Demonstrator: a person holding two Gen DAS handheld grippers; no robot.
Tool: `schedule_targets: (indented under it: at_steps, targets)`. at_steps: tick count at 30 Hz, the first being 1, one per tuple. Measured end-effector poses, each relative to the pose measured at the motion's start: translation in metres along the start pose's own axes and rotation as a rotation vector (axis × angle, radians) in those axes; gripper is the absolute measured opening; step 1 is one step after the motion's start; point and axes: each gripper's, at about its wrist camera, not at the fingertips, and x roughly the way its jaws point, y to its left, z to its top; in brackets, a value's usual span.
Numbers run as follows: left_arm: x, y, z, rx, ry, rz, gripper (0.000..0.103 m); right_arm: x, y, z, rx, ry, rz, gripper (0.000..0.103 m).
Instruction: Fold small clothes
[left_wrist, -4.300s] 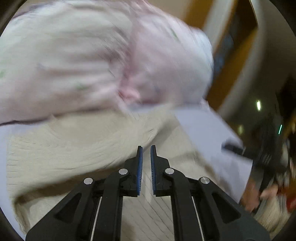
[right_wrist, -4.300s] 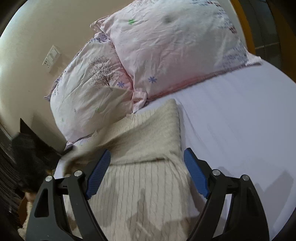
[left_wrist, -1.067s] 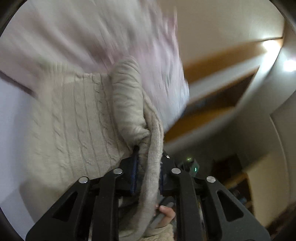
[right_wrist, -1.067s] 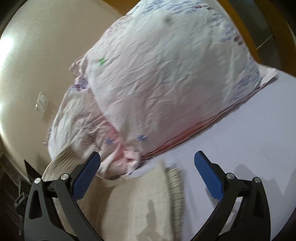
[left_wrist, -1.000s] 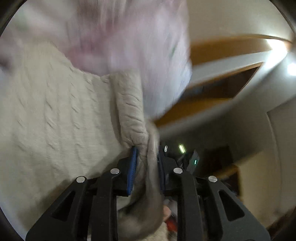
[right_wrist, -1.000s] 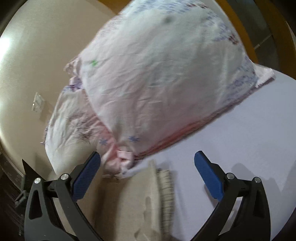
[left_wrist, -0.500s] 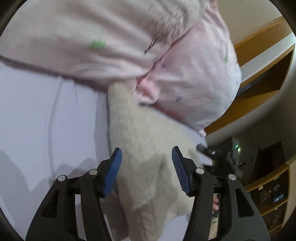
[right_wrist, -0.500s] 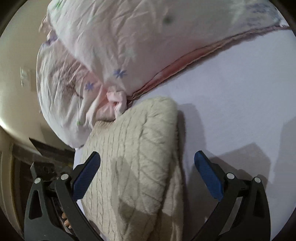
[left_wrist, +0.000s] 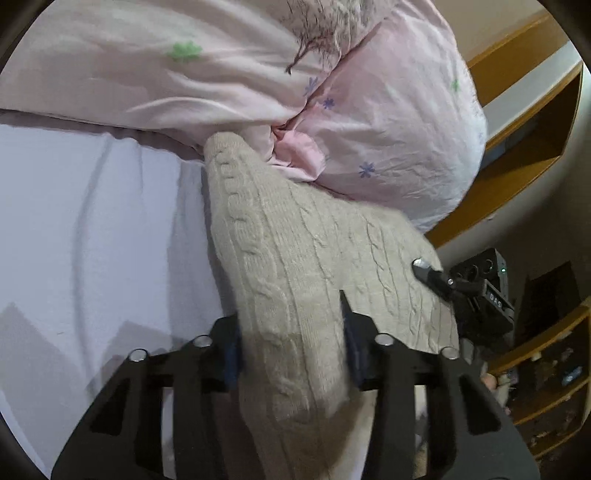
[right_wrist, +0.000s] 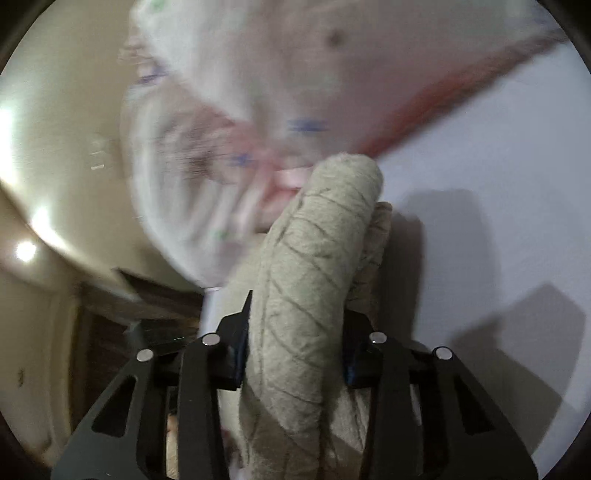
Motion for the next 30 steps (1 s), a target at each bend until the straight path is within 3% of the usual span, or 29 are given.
schedule_targets:
  at_steps: [2,5,7,8,9,10,11,12,13,14,16,18,22,25,30]
  targets:
    - [-0.021,0.001,0.001,0.035,-0.033,0.018,0.042,0.009,0.020,-0.003,-0.071,0.005,0.051,0.037]
    - [-0.036,0.005,0.014,0.083,-0.084,0.134,0.046,0.032,0.031,-0.002,-0.113,0.005,-0.049,0.041]
    - [-0.033,0.010,0.023,0.080,-0.099,0.246,0.048,0.048,0.035,-0.003,-0.173,-0.048,-0.342,0.048]
    - [-0.035,0.012,0.022,0.073,-0.105,0.252,0.049,0.048,0.039,-0.005,-0.213,-0.082,-0.452,0.062]
    - [-0.042,0.009,0.017,0.077,-0.132,0.249,0.049,0.037,0.046,-0.009,-0.257,-0.148,-0.556,0.067]
    - [-0.048,0.005,0.013,0.100,-0.151,0.268,0.050,0.026,0.054,-0.013,-0.278,-0.211,-0.628,0.074]
    - [-0.054,0.000,0.008,0.127,-0.160,0.290,0.053,0.012,0.062,-0.017,-0.298,-0.271,-0.686,0.088]
    - [-0.064,-0.008,-0.001,0.170,-0.172,0.333,0.061,-0.001,0.070,-0.023,-0.314,-0.324,-0.731,0.096]
    - [-0.072,-0.013,-0.010,0.198,-0.183,0.374,0.075,-0.018,0.081,-0.033,-0.335,-0.374,-0.753,0.101]
    - [-0.077,-0.016,-0.017,0.216,-0.191,0.409,0.082,-0.028,0.088,-0.041,-0.353,-0.394,-0.750,0.101]
    - [-0.086,-0.031,-0.042,0.270,-0.218,0.528,0.099,-0.045,0.098,-0.066,-0.394,-0.379,-0.738,0.101]
    - [-0.091,-0.038,-0.072,0.308,-0.224,0.620,0.102,-0.048,0.097,-0.094,-0.400,-0.303,-0.752,0.101]
    - [-0.083,-0.039,-0.110,0.316,-0.151,0.603,0.102,-0.035,0.083,-0.141,-0.382,-0.158,-0.676,0.101]
    - [-0.067,-0.038,-0.121,0.340,-0.123,0.654,0.102,-0.014,0.079,-0.170,-0.366,-0.058,-0.621,0.101]
    - [-0.053,-0.034,-0.122,0.348,-0.075,0.725,0.102,0.014,0.091,-0.186,-0.431,-0.054,-0.761,0.101]
